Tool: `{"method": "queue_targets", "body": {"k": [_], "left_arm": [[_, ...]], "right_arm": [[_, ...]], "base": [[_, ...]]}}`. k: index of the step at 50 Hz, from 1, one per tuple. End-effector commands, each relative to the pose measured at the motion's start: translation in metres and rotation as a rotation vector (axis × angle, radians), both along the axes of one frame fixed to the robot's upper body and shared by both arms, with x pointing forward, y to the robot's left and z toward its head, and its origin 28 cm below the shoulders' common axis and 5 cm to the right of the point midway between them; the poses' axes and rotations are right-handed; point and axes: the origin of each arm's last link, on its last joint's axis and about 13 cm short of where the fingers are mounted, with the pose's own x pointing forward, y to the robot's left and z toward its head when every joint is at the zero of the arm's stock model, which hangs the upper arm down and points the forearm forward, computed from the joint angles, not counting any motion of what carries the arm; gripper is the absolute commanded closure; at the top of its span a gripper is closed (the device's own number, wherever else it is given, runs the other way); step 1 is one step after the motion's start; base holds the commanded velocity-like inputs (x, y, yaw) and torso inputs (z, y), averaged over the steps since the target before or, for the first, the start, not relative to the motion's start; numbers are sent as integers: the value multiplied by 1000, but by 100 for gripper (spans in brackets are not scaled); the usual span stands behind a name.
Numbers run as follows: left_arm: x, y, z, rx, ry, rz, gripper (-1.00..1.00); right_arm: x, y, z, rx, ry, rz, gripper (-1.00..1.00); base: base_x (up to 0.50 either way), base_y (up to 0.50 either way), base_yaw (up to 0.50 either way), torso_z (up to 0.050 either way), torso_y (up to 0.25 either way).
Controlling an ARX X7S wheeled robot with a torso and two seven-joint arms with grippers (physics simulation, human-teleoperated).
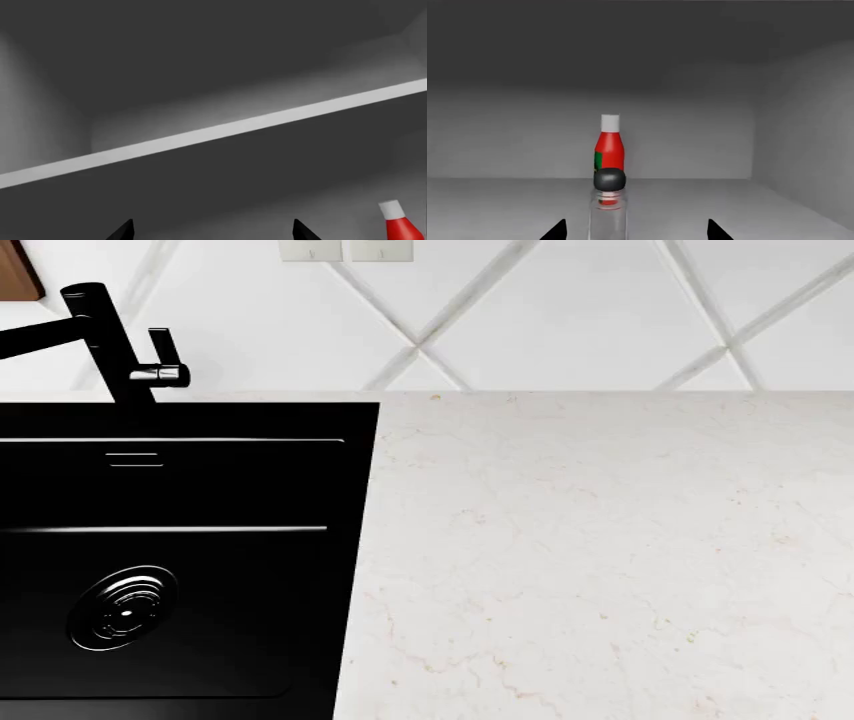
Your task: Pick and place the shaker into the drawer. Then close the cabinet.
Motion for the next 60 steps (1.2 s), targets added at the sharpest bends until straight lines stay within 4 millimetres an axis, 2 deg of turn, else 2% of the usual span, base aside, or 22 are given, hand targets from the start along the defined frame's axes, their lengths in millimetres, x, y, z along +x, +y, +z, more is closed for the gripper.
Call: {"method": "queue_targets", "body": {"k": [1,11,28,43,48,60], "left_arm": [[3,-2,0,0,11,-2,-100],[6,-5,0,11,17,-1,-100],[10,-2,-1,10,30,6,-100],[17,-1,-3,15,47,14,-100],[21,0,-4,14,59,20,-100],[25,2,-5,10,68,24,-100]], "right_arm": [[5,-1,-6,18,87,31,-100],[24,-5,-9,35,138,21,-100],[49,4,-14,35,176,56,-100],[65,-1,-16,33,138,34,-100],[73,-4,-19,36,147,28,-100],[92,2,-32,29,197,75,-100]], "base": [[0,0,0,0,0],[0,0,0,0,0],[0,0,0,0,0],[0,0,0,0,0],[0,0,0,0,0],[0,0,0,0,0]]}}
